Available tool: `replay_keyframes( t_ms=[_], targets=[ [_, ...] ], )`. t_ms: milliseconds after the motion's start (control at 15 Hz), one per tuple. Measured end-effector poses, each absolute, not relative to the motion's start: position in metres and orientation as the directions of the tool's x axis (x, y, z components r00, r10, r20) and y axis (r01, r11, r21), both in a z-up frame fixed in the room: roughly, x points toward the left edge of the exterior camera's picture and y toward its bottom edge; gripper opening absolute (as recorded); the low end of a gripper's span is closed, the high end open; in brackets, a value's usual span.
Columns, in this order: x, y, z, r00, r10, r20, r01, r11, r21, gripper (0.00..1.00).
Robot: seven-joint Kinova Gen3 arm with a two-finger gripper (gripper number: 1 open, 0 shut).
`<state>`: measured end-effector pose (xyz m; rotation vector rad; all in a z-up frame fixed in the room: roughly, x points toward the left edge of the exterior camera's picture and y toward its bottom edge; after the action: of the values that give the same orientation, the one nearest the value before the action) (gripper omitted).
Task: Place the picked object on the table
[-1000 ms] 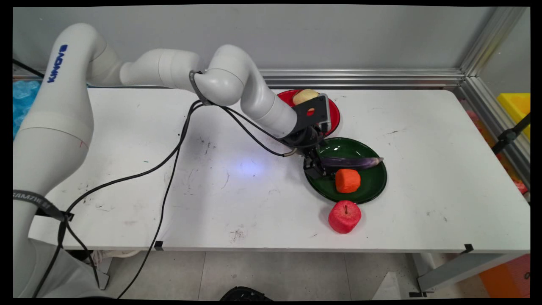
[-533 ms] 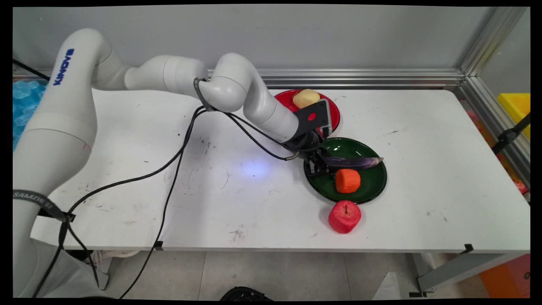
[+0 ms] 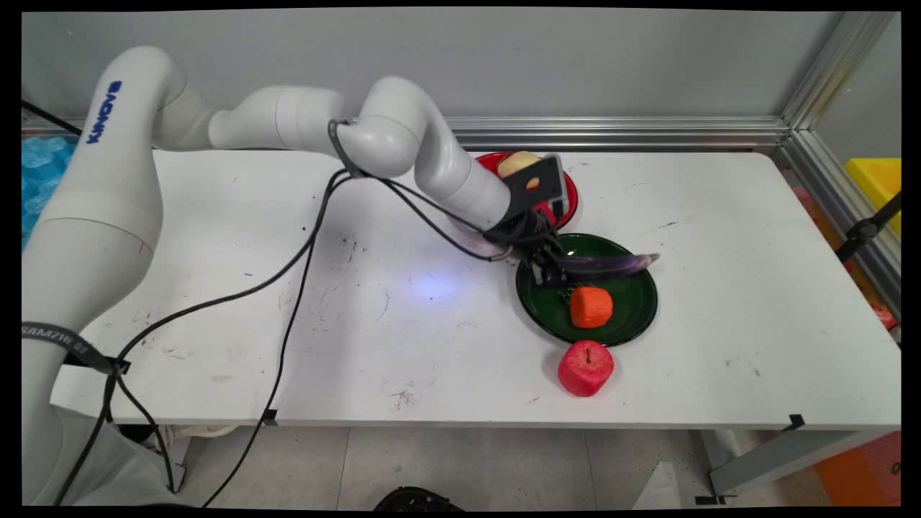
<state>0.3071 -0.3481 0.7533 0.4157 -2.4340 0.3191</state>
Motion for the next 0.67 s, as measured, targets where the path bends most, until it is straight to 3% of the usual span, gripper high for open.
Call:
replay_keyframes(
  t_ms=[667],
  targets=[
    [0.357,-0.331,0.818,-0.766,-0.244,0.594,-0.359,0.930,-0.080,0.00]
  ],
)
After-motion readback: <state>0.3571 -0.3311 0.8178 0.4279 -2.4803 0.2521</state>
